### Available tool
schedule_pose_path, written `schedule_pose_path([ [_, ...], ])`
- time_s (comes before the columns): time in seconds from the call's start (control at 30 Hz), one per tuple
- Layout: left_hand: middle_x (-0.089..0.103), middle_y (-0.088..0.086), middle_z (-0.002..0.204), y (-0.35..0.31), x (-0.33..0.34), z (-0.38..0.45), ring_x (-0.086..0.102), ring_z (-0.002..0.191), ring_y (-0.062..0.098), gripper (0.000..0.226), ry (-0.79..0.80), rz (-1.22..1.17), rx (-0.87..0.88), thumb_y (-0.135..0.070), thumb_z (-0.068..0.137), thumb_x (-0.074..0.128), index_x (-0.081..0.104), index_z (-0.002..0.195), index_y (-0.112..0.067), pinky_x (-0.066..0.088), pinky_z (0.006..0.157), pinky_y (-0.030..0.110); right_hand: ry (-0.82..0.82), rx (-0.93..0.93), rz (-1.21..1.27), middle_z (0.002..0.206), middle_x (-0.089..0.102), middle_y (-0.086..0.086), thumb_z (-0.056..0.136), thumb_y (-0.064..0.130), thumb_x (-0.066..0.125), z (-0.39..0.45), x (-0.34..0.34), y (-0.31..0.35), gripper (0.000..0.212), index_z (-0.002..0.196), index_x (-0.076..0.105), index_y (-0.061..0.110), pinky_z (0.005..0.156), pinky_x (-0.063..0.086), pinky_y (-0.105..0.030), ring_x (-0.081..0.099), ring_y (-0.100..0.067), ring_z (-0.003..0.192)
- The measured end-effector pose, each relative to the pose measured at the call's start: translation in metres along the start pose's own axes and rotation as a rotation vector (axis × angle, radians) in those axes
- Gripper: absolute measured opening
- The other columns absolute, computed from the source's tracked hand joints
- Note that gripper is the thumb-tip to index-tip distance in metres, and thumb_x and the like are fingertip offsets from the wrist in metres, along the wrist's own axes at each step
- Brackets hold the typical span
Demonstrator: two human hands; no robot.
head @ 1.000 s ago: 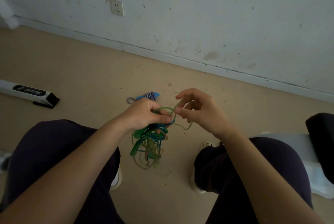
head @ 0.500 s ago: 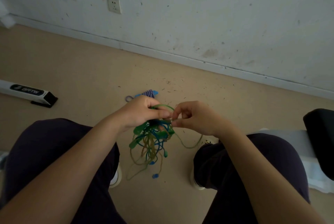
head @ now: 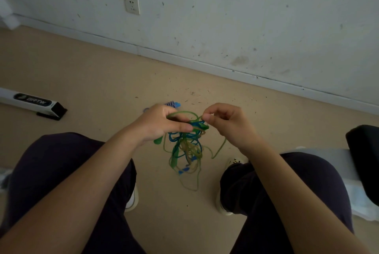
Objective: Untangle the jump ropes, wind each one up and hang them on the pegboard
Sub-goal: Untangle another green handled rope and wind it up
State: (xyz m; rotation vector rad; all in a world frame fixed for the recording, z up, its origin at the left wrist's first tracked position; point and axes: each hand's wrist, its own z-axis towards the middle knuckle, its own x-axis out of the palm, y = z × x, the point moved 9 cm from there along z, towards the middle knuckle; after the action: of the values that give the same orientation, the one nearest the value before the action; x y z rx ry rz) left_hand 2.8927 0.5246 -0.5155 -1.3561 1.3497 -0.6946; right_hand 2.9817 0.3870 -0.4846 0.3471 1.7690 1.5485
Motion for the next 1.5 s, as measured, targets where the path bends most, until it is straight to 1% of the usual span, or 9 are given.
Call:
schedule_pose_path([
  [0.27, 0.065, -0.015, 0.063, 0.000, -0.040, 0.002, 0.054, 0.058, -0.001, 0.022, -0.242, 0.046, 0.064, -0.030, 0.076, 0.085, 0.074, 0.084, -0.012, 0.043, 0.063, 0.020, -0.328, 0.120, -0.068, 0.062, 0.053, 0.007, 0.090, 0.017, 0.067, 0.000, -0.060, -0.008, 0.010, 0.084, 0.071, 0.011, 0.054, 0.037, -0.017, 0.043, 0.004, 0.048],
  [0.53, 0.069, -0.012, 0.081, -0.003, -0.021, -0.002, 0.058, 0.060, -0.012, 0.012, -0.155, 0.046, 0.097, -0.018, 0.083, 0.078, 0.072, 0.091, -0.024, 0.040, 0.059, 0.004, 0.035, 0.137, -0.196, 0.052, 0.045, 0.005, 0.088, 0.028, 0.072, -0.002, -0.016, -0.016, 0.010, 0.088, 0.076, 0.019, 0.052, 0.034, -0.025, 0.038, -0.009, 0.048],
  [0.67, 0.067, -0.020, 0.067, -0.006, -0.006, -0.004, 0.059, 0.058, -0.008, 0.015, -0.040, -0.004, 0.104, -0.011, 0.082, 0.077, 0.070, 0.088, -0.022, 0.042, 0.055, 0.006, 0.081, 0.161, -0.170, 0.063, 0.066, 0.008, 0.092, 0.020, 0.067, -0.001, 0.000, -0.015, 0.008, 0.092, 0.074, 0.015, 0.061, 0.049, -0.023, 0.058, -0.006, 0.058],
  [0.87, 0.057, -0.011, 0.062, -0.001, -0.004, -0.005, 0.043, 0.051, 0.004, 0.019, 0.038, 0.030, 0.034, -0.048, 0.071, 0.083, 0.075, 0.072, -0.031, 0.033, 0.052, 0.020, 0.083, 0.208, -0.210, 0.045, 0.039, 0.013, 0.079, 0.031, 0.080, 0.001, -0.007, -0.018, 0.014, 0.082, 0.077, 0.017, 0.048, 0.025, -0.019, 0.030, -0.005, 0.045],
  [0.93, 0.050, -0.010, 0.054, -0.001, -0.010, -0.005, 0.038, 0.047, 0.005, 0.043, -0.015, 0.065, 0.011, -0.060, 0.069, 0.075, 0.074, 0.076, -0.018, 0.030, 0.052, 0.023, 0.094, 0.201, -0.231, 0.046, 0.040, 0.011, 0.076, 0.035, 0.081, -0.001, -0.010, -0.015, 0.017, 0.078, 0.076, 0.019, 0.049, 0.026, -0.021, 0.030, -0.006, 0.046],
  [1.03, 0.048, -0.018, 0.044, -0.001, -0.021, -0.004, 0.045, 0.044, -0.003, 0.032, -0.110, 0.174, -0.002, -0.053, 0.078, 0.073, 0.071, 0.069, -0.022, 0.032, 0.049, 0.014, -0.037, 0.164, -0.226, 0.049, 0.048, 0.011, 0.080, 0.034, 0.079, 0.002, -0.028, -0.014, 0.013, 0.074, 0.075, 0.023, 0.054, 0.034, -0.022, 0.037, -0.005, 0.046],
  [1.17, 0.051, -0.014, 0.060, 0.010, -0.025, -0.002, 0.048, 0.058, 0.003, 0.035, -0.114, 0.287, -0.040, -0.042, 0.070, 0.086, 0.067, 0.072, -0.013, 0.032, 0.059, 0.022, -0.212, 0.111, -0.164, 0.053, 0.050, 0.005, 0.087, 0.026, 0.073, 0.002, -0.044, -0.015, 0.014, 0.074, 0.068, 0.026, 0.052, 0.038, -0.022, 0.043, -0.005, 0.046],
  [1.33, 0.074, -0.016, 0.099, 0.009, -0.018, -0.003, 0.063, 0.087, -0.005, 0.038, -0.078, 0.151, -0.013, -0.038, 0.069, 0.087, 0.076, 0.104, -0.031, 0.041, 0.073, 0.013, -0.060, 0.022, 0.185, 0.085, 0.069, -0.017, 0.095, 0.002, 0.057, 0.002, -0.024, -0.002, 0.008, 0.089, 0.060, 0.007, 0.074, 0.056, -0.034, 0.068, -0.021, 0.077],
  [1.5, 0.075, -0.008, 0.092, 0.009, -0.015, 0.001, 0.048, 0.042, 0.008, 0.017, -0.180, 0.067, 0.034, -0.032, 0.091, 0.070, 0.076, 0.106, -0.026, 0.045, 0.050, 0.025, 0.129, 0.027, 0.381, 0.102, 0.063, -0.038, 0.097, 0.001, 0.052, -0.001, 0.007, 0.003, 0.006, 0.091, 0.053, 0.004, 0.076, 0.059, -0.037, 0.069, -0.032, 0.084],
])
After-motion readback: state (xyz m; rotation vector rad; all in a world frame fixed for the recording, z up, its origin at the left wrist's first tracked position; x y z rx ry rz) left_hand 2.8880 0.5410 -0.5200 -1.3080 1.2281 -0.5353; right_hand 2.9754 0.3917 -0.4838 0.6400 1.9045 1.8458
